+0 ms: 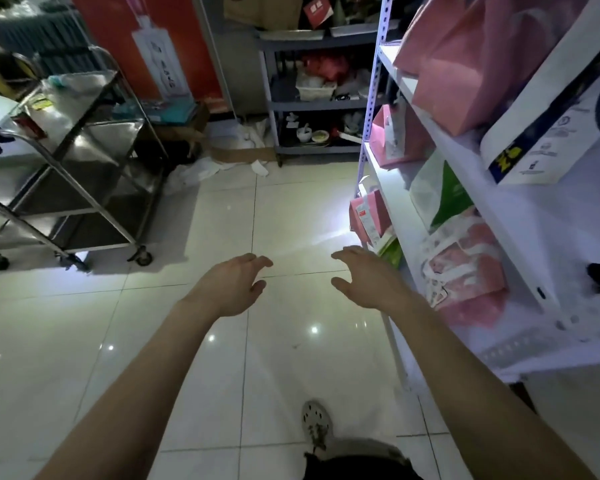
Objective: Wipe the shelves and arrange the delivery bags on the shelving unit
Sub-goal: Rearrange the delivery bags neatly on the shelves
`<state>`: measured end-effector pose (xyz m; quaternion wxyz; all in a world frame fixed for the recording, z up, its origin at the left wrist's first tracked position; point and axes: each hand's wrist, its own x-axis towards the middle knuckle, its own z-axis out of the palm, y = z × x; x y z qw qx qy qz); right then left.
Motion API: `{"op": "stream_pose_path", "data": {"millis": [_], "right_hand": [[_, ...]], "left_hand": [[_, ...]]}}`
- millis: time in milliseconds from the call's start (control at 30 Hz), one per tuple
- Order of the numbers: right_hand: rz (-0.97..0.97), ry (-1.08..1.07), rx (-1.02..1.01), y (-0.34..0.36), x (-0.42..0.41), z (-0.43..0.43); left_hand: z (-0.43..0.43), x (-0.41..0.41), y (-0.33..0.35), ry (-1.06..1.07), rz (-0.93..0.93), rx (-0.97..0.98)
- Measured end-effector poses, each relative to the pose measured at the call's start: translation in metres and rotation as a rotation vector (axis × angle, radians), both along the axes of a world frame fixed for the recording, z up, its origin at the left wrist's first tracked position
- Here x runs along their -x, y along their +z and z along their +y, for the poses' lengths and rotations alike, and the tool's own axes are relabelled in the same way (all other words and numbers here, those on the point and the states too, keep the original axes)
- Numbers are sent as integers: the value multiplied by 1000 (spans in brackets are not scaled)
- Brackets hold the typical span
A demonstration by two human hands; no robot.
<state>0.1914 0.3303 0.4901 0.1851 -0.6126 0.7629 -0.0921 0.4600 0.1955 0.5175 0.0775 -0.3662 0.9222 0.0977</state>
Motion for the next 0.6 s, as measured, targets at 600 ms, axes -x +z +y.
{"op": "stream_pose_path", "data": {"millis": [600], "right_hand": [[45,-508,8,45,5,-199]], "left_hand": [[-325,114,14,-461,68,-40]]}}
